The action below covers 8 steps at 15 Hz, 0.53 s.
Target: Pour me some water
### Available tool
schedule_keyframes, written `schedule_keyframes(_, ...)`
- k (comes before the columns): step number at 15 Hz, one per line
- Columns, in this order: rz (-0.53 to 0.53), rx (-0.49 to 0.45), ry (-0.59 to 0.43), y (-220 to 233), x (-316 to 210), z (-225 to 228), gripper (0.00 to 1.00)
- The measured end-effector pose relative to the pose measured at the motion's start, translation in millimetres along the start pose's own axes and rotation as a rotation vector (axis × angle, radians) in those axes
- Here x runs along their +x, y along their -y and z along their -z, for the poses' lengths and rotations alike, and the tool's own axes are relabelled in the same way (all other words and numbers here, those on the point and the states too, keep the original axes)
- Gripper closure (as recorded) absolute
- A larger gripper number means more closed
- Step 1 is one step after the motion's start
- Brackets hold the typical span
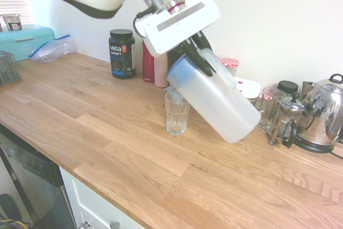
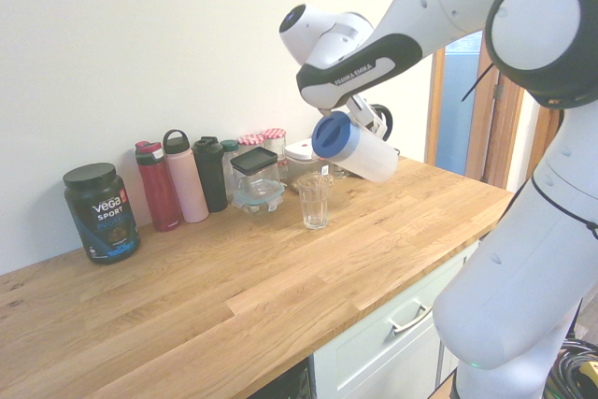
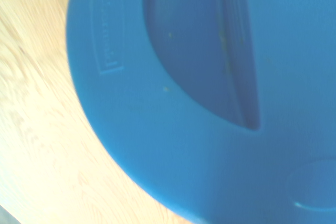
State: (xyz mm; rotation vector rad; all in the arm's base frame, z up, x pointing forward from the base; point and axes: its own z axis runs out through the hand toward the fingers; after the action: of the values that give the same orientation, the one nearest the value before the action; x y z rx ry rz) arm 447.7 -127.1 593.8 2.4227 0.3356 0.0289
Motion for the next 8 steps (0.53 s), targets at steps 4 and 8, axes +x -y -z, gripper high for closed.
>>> schedule_keyframes(4, -0.153, 0.161, -0.118, -18, -6, 55, 1.0)
schedule_keyframes(8, -0.337, 0.326, -0.161, -12, 5, 122, 1.0)
